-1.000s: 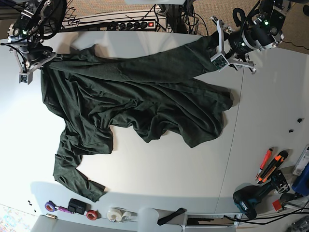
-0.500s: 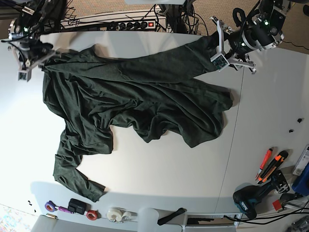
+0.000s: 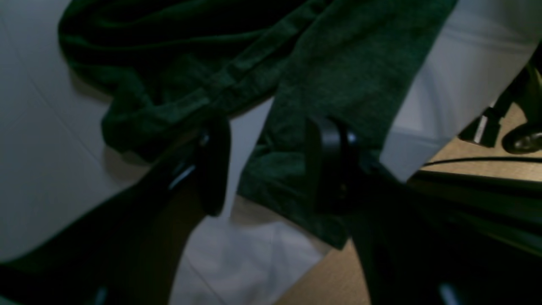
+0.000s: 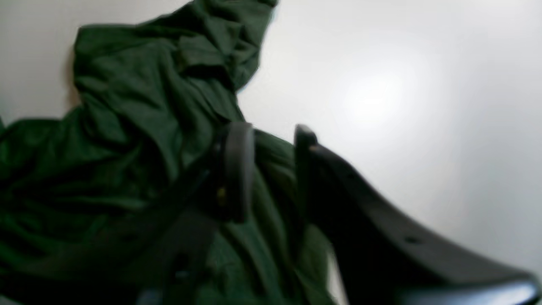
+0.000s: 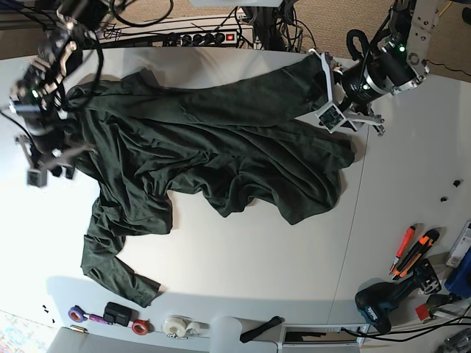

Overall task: Layout the t-shirt on the table in an organized manner, then fold the t-shirt properly
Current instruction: 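Move the right gripper along the shirt edge toward the sleeve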

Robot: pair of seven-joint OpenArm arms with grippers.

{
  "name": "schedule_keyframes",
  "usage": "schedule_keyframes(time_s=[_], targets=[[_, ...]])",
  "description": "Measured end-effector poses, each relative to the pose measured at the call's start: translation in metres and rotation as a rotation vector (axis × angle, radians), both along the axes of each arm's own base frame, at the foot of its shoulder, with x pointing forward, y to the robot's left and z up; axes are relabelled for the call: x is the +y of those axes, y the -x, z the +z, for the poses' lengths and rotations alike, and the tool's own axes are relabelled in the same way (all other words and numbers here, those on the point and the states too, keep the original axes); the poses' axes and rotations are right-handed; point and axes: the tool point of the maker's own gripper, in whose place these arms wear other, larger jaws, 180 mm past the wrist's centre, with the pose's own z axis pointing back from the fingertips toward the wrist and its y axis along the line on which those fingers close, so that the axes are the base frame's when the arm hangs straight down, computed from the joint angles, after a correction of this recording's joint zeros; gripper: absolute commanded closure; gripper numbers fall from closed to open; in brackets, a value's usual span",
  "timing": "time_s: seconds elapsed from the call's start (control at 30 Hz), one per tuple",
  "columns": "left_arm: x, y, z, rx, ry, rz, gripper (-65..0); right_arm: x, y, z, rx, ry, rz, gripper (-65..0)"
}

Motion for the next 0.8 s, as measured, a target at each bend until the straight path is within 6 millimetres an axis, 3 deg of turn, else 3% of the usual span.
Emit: schedule_keyframes(time_s=[0.07, 0.23, 0.43, 0.57, 0.7, 0.8], targets=[[-0.001, 0.000, 0.000, 0.000, 0.005, 0.003, -28.7, 0.012, -0.019, -0.013, 0.004, 0.006, 0.055, -29.0], [-0.001, 0.000, 0.000, 0.000, 0.005, 0.003, -28.7, 0.035, -0.068, -0.033, 0.046, 0.033, 0.130, -29.0], [0.007, 0.002, -0.020, 0.057, -0.011, 0.024, -28.7, 0.031, -0.109, -0.042, 0.097, 0.050, 0.113, -29.0], [0.014, 0.007, -0.040, 0.118, -0.031, 0.032, -28.7, 0.028, -0.118, -0.056, 0.147, 0.020, 0.099, -29.0], [0.016, 0.008, -0.045, 0.130, -0.034, 0.036, -28.7, 0.027, -0.108, -0.076, 0.226, 0.008, 0.090, -28.1], [0.014, -0.004, -0.037, 0.090, -0.017, 0.036, -28.6, 0.024, -0.102, -0.083, 0.272, 0.005, 0.069, -16.0]])
